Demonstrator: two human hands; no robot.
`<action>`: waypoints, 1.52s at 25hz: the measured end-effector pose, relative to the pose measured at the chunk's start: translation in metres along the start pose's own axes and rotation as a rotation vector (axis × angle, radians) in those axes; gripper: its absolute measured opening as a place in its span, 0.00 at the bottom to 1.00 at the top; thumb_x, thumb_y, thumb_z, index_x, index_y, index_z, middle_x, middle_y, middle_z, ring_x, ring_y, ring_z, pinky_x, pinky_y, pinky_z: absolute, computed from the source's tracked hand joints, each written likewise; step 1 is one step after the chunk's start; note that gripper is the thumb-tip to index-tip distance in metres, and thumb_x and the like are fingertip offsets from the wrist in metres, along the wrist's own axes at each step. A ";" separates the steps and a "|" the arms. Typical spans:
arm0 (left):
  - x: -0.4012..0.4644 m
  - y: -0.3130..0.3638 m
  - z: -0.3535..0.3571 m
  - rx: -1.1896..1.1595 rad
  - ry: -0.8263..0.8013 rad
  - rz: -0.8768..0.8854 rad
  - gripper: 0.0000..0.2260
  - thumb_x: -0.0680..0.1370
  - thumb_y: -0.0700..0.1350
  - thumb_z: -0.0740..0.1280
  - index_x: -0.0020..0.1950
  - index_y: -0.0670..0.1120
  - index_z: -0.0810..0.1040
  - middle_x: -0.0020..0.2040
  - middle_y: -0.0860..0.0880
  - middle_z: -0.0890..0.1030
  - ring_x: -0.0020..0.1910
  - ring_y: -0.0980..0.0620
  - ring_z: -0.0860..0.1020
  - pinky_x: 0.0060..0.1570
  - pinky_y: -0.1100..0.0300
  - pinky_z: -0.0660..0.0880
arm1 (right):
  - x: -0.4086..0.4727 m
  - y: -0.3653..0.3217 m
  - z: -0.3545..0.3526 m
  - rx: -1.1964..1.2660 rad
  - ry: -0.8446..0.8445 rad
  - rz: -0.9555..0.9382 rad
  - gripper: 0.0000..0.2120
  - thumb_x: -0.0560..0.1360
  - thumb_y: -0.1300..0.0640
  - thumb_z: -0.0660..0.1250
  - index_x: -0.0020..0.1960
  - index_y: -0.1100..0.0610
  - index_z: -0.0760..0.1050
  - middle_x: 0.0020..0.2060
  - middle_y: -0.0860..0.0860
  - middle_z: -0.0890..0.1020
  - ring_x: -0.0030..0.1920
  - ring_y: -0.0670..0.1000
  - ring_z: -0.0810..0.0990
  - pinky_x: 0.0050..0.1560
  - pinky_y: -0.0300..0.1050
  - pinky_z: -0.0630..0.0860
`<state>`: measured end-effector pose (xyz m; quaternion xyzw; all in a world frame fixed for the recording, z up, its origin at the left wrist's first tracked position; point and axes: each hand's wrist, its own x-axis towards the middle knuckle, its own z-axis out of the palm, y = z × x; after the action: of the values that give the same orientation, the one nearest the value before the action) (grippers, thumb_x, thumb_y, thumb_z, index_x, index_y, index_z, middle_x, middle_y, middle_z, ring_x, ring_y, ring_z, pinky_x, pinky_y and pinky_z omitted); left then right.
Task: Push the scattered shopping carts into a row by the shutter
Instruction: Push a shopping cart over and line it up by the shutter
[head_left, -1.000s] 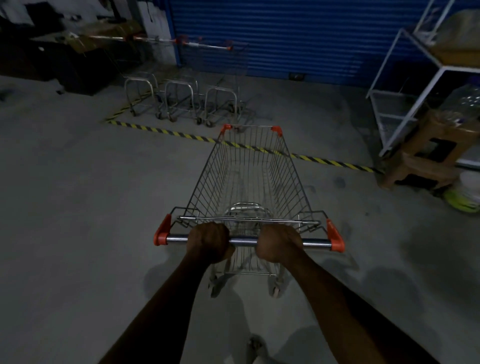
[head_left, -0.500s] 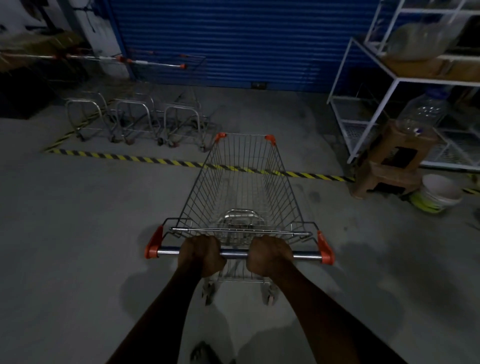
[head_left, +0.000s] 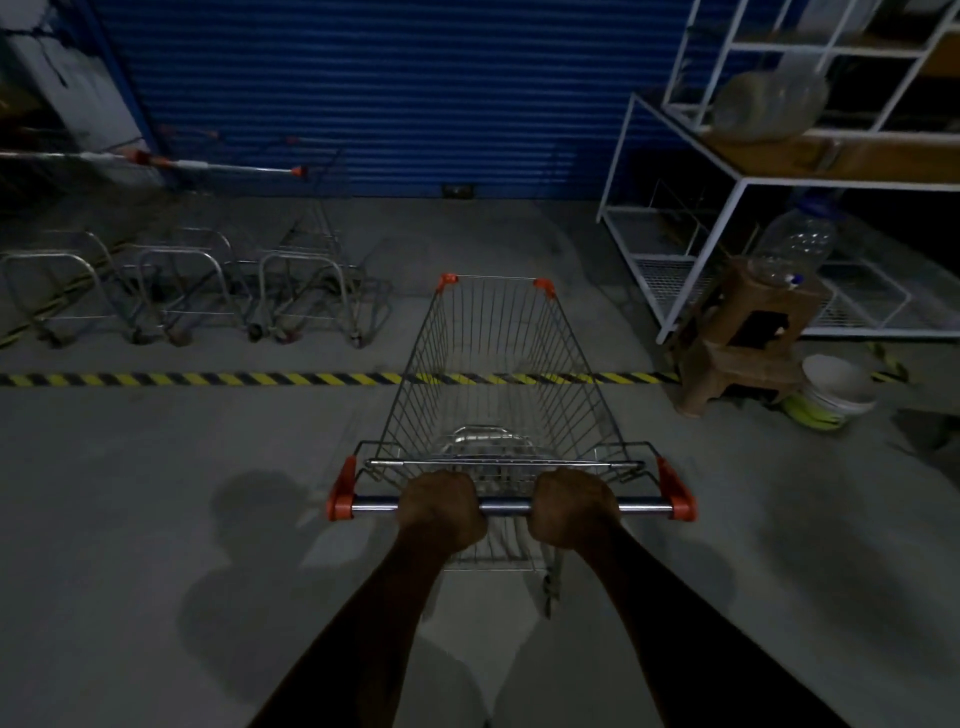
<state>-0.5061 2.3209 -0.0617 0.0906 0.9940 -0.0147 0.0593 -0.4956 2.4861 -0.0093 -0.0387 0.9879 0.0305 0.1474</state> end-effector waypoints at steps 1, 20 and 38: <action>0.019 -0.005 0.001 -0.003 0.002 -0.007 0.16 0.74 0.56 0.65 0.54 0.47 0.80 0.53 0.46 0.83 0.53 0.45 0.81 0.53 0.54 0.75 | 0.019 0.003 0.002 0.008 -0.050 0.027 0.12 0.76 0.51 0.64 0.54 0.55 0.80 0.51 0.55 0.83 0.52 0.59 0.82 0.51 0.48 0.77; 0.412 -0.091 -0.021 -0.070 -0.022 -0.019 0.14 0.59 0.56 0.66 0.30 0.46 0.78 0.27 0.46 0.76 0.25 0.42 0.78 0.28 0.57 0.74 | 0.431 0.045 -0.095 0.079 0.080 -0.263 0.24 0.63 0.49 0.55 0.52 0.57 0.79 0.53 0.57 0.84 0.54 0.61 0.82 0.57 0.50 0.76; 0.832 -0.260 -0.087 0.050 -0.009 -0.047 0.16 0.73 0.54 0.63 0.55 0.47 0.79 0.56 0.48 0.82 0.57 0.46 0.81 0.55 0.55 0.74 | 0.872 -0.021 -0.202 0.042 0.206 -0.038 0.07 0.53 0.51 0.64 0.27 0.53 0.74 0.24 0.51 0.76 0.24 0.55 0.77 0.22 0.42 0.65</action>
<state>-1.3763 2.2170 -0.0705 0.0688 0.9949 -0.0416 0.0610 -1.3833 2.3916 -0.0729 -0.0570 0.9973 0.0029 0.0463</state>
